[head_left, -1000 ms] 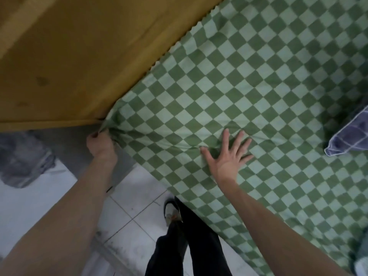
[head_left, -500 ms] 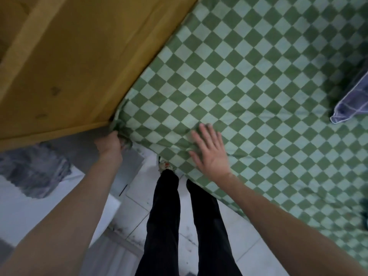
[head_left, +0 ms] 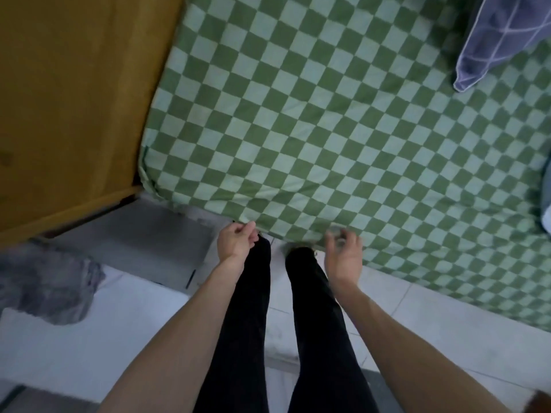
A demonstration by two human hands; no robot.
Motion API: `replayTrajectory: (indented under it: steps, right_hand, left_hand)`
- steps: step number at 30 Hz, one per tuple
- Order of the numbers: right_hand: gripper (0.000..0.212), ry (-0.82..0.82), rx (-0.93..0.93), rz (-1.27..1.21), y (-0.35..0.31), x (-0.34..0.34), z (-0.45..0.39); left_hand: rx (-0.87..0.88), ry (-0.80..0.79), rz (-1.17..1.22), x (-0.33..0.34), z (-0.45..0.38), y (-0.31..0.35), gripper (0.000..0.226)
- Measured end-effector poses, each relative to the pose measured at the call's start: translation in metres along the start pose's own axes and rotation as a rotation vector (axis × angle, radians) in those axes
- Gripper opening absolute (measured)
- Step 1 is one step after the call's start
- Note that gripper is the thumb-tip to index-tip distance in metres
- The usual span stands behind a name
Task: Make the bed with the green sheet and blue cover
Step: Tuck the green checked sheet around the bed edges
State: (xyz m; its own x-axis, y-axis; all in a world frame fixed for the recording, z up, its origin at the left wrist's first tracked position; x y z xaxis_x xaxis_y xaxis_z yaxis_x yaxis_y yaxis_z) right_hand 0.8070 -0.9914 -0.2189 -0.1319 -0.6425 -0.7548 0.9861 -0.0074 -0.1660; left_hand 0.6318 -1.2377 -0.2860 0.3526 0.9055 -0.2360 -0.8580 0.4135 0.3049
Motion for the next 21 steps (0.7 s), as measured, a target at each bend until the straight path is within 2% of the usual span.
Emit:
replayTrajectory:
  steps: [1,2,3,5,6,8,16,19,21]
  right_hand:
    - [0.055,0.045,0.311,-0.114,0.029,-0.007,-0.009]
    - [0.061,0.008,0.579,-0.262,0.053,-0.003,-0.009]
    - [0.063,-0.105,0.75,-0.445,0.064,0.012,-0.008]
    - [0.057,-0.285,0.91,-0.854,0.064,0.043,-0.005]
    - [0.055,-0.28,0.934,-0.993,0.066,0.052,-0.005]
    - [0.049,-0.212,0.908,-1.116,0.077,0.063,-0.003]
    - [0.017,-0.223,0.817,-1.243,0.105,0.073,0.011]
    - [0.011,-0.25,0.77,-1.194,0.114,0.066,0.009]
    - [0.004,-0.274,0.73,-1.132,0.115,0.061,0.006]
  left_hand:
    - [0.008,0.011,-0.015,-0.001,0.0,-0.003,0.02]
    - [0.011,0.02,-0.022,-0.002,0.0,-0.006,0.021]
    - [0.006,0.029,-0.014,-0.003,0.0,-0.009,0.022]
    - [-0.009,0.045,0.019,-0.003,0.0,-0.016,0.023]
    - [-0.013,0.049,0.026,-0.004,-0.002,-0.02,0.022]
    - [-0.007,0.049,0.012,-0.005,-0.003,-0.025,0.018]
    - [0.071,0.075,-0.012,-0.003,0.004,-0.016,0.014]
    - [-0.004,-0.026,-0.002,0.01,0.014,-0.02,0.013]
    - [-0.054,-0.154,-0.063,0.029,0.024,-0.028,0.025]
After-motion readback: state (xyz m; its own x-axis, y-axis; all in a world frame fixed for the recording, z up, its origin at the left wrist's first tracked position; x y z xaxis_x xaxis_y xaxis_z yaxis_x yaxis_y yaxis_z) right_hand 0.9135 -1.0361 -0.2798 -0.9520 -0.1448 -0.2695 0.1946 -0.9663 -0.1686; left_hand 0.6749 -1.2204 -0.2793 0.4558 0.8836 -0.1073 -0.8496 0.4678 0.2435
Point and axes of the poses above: each hand's wrist, its own z-axis away from the middle knuckle, its own x-axis out of the palm, y = z × x, the point moved 9 cm from there along -z, towards the middle knuckle, and after that the axes turned 3 degrees about z, right-handed, at the moved point
